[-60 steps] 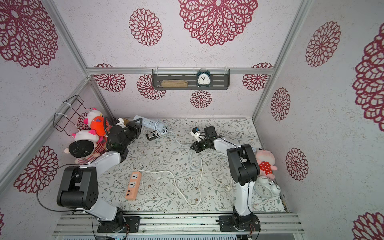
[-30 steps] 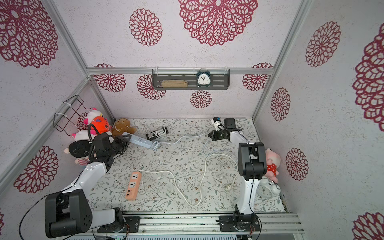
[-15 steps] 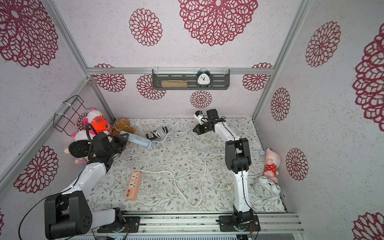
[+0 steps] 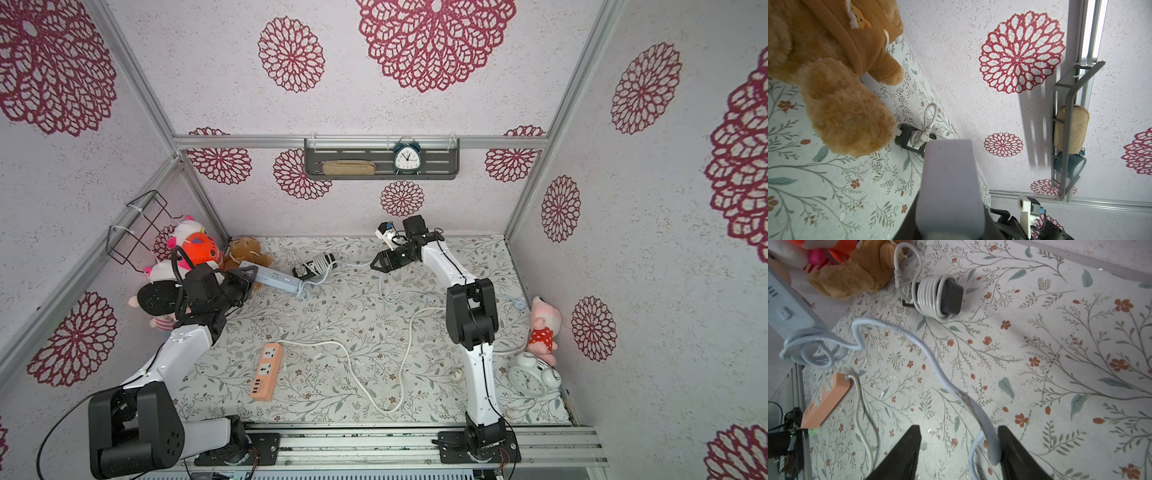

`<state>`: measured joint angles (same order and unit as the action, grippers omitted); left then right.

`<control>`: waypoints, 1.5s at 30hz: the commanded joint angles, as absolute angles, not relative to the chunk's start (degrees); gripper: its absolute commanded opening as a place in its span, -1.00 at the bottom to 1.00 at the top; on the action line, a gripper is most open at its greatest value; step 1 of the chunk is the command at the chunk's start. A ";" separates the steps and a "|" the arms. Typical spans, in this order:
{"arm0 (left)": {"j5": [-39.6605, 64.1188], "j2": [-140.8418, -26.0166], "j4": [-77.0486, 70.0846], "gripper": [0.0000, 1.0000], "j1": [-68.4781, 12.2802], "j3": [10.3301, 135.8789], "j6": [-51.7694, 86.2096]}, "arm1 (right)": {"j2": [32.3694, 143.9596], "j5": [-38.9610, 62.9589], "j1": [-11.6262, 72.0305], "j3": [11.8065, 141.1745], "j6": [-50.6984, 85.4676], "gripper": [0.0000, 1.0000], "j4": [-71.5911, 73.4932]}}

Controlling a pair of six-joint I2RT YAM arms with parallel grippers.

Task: Unwrap the cord wrapped around the power strip
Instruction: Unwrap the power cord from the power strip.

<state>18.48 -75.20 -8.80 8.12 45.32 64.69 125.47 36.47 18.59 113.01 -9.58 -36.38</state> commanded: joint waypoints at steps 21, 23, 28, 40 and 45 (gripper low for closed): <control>16.80 -78.26 -8.22 -1.00 3.46 54.75 62.39 | 104.85 22.66 32.33 100.39 -30.13 0.44 -31.09; 17.83 -78.40 -6.36 -1.00 3.04 55.93 62.00 | 106.14 24.82 33.92 99.39 -30.90 0.41 -26.91; 19.73 -78.40 -1.20 -1.00 2.24 58.92 59.56 | 110.67 26.76 37.10 101.03 -30.70 0.35 -22.05; 26.10 -78.75 -0.34 -1.00 0.22 59.44 57.98 | 121.59 27.27 38.31 110.31 -26.91 0.29 -21.24; 26.75 -78.59 -1.35 -1.00 0.09 58.90 58.71 | 123.45 29.12 38.23 111.78 -26.10 -0.19 -22.18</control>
